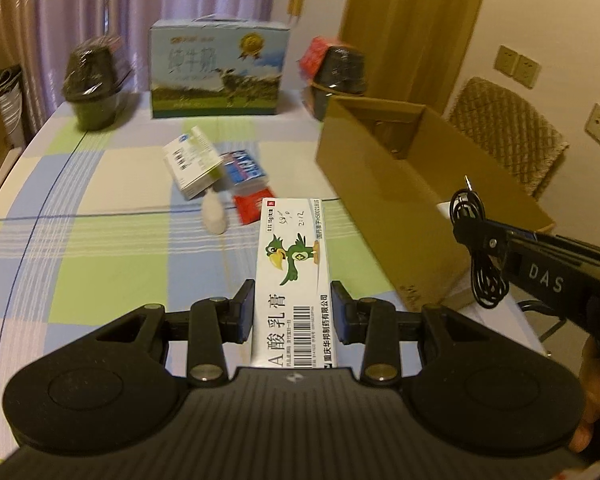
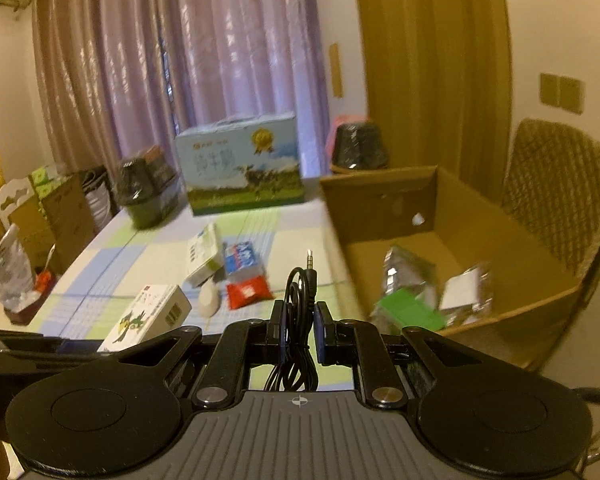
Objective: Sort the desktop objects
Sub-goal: 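Lift and carry the ointment box and cable over the cardboard box with both tools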
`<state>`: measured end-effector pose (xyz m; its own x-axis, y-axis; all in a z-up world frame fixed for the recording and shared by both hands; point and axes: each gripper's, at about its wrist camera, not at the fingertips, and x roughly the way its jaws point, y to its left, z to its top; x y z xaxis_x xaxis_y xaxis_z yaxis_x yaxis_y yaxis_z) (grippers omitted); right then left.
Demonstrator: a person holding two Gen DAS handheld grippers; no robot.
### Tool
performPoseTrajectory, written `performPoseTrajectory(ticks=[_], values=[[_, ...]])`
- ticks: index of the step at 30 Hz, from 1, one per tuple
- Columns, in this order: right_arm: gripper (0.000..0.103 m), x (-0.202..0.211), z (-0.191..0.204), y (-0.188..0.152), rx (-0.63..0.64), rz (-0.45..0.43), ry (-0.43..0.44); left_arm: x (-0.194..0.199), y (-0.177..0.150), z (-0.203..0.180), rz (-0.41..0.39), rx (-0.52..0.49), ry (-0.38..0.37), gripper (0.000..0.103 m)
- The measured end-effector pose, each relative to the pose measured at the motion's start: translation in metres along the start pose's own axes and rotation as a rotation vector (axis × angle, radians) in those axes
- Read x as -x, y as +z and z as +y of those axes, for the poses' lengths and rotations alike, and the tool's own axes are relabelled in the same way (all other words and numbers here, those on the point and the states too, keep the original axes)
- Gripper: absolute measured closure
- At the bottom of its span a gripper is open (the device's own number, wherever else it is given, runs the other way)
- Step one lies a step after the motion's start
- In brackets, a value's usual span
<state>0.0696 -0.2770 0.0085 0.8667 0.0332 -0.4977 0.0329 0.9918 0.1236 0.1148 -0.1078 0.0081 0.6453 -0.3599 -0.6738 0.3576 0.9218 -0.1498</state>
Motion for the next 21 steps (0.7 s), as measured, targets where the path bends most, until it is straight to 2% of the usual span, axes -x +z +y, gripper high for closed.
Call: performPoseTrajectory(ticks=[12,21], values=[[0.093,0.022,-0.055,0.012,-0.079,-0.046,-0.089,-0.001,0.008,-0.056,0.002,-0.064,-0.063,0.07],[0.093,0.022,-0.076,0.019,-0.11,-0.067,-0.112,-0.011,0.013,-0.073,0.012,-0.089,-0.079,0.07]])
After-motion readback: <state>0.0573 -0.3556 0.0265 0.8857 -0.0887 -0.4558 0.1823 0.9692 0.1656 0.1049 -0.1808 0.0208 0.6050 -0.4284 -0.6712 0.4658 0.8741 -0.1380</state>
